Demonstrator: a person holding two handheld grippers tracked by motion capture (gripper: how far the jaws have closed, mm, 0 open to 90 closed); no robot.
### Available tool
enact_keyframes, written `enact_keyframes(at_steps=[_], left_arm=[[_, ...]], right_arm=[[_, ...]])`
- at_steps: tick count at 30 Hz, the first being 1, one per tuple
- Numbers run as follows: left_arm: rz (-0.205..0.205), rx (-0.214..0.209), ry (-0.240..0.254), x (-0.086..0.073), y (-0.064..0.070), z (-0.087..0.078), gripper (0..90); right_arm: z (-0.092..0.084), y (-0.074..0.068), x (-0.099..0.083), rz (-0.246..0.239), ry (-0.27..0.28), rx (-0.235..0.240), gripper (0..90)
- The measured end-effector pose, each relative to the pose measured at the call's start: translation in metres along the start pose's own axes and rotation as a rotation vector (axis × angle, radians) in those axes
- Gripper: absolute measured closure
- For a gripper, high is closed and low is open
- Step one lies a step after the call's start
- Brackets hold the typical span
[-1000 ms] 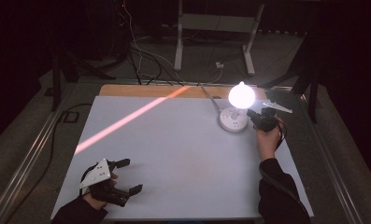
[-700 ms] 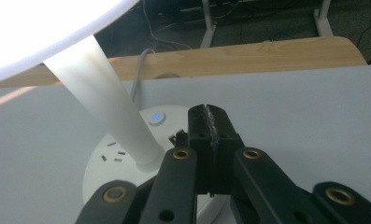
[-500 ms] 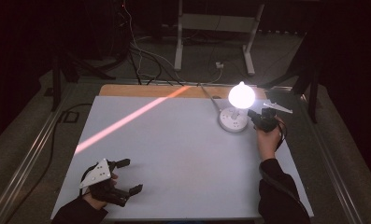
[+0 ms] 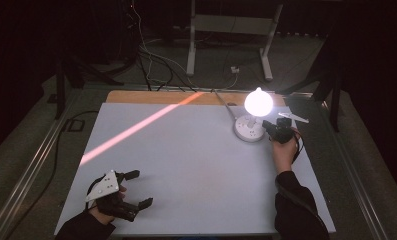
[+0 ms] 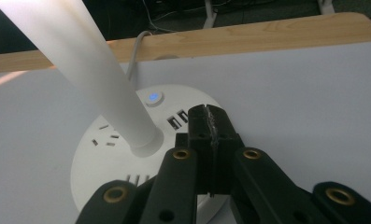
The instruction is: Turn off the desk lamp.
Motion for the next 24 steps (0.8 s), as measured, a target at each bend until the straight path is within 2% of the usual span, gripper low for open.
enact_keyframes(at_steps=[15,24], left_arm=[[0.002,-0.001,0.0,0.0,0.0,0.0,0.6],[-0.002,0.0,0.001,0.0,0.0,0.0,0.6]], right_arm=[[0.009,-0.004,-0.009,-0.021,-0.028,-0.009,89.5],[0.011,-0.004,-0.009,-0.024,-0.019,0.005,89.6]])
Point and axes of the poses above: each handheld gripper's, and its own axes: z roughly forward along the jaws, x roughly out of its top, y roughly to its right, the point moved 5 cm from there along z, roughly forward along the jaws, and after that the axes turned 13 degrees about z, right-handed, at the moved point
